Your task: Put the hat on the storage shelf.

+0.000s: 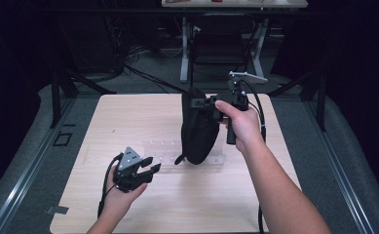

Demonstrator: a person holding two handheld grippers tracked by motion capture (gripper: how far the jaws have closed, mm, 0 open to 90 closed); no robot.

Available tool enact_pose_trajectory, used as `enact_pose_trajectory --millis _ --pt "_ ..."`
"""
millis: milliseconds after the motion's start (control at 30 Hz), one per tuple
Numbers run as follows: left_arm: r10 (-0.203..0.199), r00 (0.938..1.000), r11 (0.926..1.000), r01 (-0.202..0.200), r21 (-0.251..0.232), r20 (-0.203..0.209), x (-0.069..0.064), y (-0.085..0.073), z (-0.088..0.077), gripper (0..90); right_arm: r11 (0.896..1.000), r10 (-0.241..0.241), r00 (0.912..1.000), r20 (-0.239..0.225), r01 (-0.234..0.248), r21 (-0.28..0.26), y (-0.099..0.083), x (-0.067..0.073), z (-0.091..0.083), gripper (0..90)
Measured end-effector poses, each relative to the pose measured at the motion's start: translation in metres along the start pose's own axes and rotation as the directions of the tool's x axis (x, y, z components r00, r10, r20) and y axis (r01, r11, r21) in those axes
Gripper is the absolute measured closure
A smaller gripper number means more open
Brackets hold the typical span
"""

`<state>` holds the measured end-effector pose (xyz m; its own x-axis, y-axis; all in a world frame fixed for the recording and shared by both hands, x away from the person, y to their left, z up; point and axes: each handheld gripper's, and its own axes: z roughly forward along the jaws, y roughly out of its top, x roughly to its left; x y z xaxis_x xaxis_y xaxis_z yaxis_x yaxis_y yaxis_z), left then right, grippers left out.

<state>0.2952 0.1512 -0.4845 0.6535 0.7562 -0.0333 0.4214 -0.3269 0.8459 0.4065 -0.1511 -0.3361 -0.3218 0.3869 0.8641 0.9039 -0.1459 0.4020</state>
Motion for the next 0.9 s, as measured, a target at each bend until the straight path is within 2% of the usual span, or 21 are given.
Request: enact_pose_trajectory --millis 167,367,567,733,900 --pt "0.039 0.9989 0.9991 -0.04 0.012 0.027 -0.013 0.012 0.01 64.3 1.0 -0.005 1.0 -0.002 0.005 0.002 0.0 0.0 0.001 88.0" --pt "0.068 0.9961 0.9976 -0.069 0.009 0.056 -0.025 0.023 0.015 68.1 1.0 -0.009 1.0 -0.001 0.009 0.002 -0.001 0.001 0.004 88.0" --pt "0.078 0.9944 0.9967 -0.079 0.018 0.071 -0.033 0.028 0.02 72.1 1.0 -0.012 0.9999 -0.002 0.012 0.001 -0.002 0.002 0.004 88.0" --pt "0.096 0.9942 0.9943 -0.098 0.041 0.049 -0.036 0.028 0.025 81.1 1.0 -0.012 0.9999 -0.004 0.012 0.001 -0.002 0.002 0.005 88.0" --pt "0.128 0.9911 0.9905 -0.13 0.045 0.036 -0.038 0.027 0.026 83.4 1.0 -0.016 0.9999 -0.005 0.016 0.001 -0.003 0.002 0.006 87.6"
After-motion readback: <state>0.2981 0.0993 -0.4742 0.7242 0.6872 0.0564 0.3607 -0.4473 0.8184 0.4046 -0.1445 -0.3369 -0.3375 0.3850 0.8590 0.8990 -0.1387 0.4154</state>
